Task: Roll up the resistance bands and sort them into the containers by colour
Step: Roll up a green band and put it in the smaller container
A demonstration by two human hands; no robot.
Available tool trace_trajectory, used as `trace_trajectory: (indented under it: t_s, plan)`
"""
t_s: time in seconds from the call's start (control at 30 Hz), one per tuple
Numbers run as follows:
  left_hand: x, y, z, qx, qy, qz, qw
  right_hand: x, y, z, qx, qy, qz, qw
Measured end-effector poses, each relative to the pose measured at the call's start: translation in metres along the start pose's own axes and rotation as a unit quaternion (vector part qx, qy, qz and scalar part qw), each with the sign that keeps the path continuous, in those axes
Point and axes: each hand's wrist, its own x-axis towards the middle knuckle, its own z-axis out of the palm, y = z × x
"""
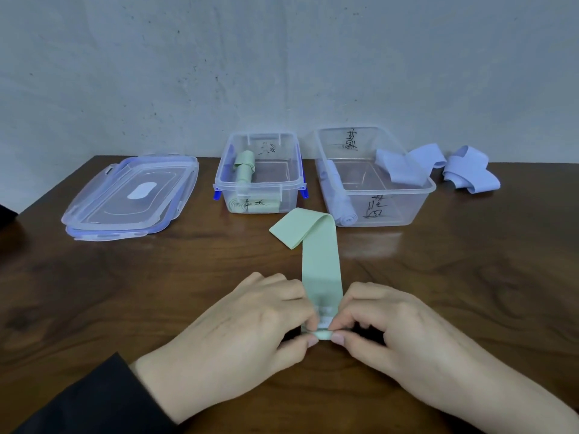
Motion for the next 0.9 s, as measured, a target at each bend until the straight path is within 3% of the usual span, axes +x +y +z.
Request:
trace_trajectory:
  t_s: [0.3, 0.9]
  plan:
    - [0.0017, 0.0016, 0.0053, -0.004, 0.048, -0.048, 0.998, 0.0005, 0.0053, 0.002, -0.024, 0.016, 0.013, 0.999]
    - [0.0033, -0.0011, 0.0083, 0.007, 0.047, -0.052, 0.997, 0.0035, 0.0087, 0.0048, -0.037, 0.029, 0.008, 0.999]
